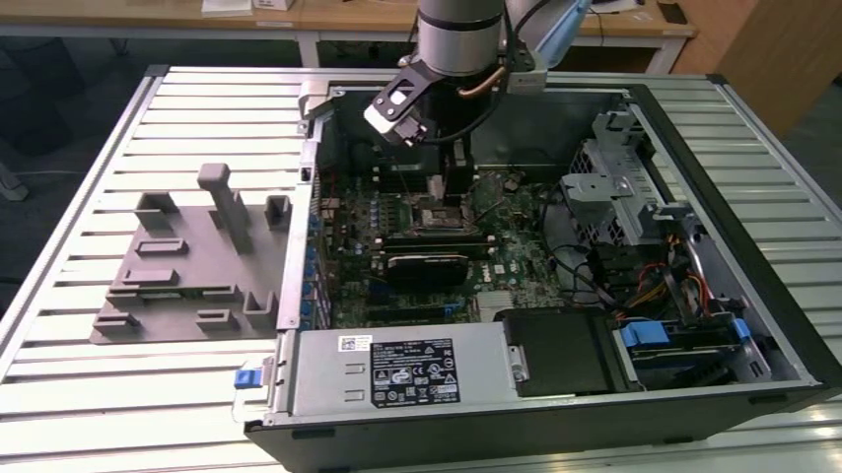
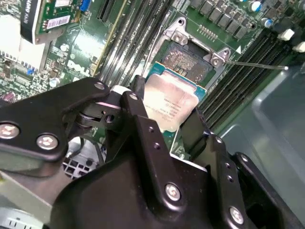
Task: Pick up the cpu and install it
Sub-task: 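Place the cpu into insertion slot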
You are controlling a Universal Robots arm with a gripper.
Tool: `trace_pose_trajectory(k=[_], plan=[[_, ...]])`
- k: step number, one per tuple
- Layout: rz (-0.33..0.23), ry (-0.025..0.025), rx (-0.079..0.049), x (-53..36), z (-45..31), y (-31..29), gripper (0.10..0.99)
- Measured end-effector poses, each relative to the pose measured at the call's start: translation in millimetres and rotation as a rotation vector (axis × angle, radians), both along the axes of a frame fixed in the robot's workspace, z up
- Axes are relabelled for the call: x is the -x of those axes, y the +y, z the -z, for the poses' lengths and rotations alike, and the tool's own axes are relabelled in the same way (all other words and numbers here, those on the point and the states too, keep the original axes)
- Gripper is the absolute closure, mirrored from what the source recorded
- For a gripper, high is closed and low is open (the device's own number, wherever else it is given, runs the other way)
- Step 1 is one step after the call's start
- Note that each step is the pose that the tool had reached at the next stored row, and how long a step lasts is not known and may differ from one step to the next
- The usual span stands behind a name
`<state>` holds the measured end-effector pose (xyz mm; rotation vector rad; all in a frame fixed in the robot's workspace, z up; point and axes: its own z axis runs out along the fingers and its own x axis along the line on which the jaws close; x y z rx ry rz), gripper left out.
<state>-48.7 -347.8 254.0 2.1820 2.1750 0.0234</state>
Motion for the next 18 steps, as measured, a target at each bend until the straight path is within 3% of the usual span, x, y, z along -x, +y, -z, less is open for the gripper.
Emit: trace_pose_trajectory(k=[18], plan=[[-0.002, -0.0002, -0.002, 0.1, 3.1, 2.2, 0.541]])
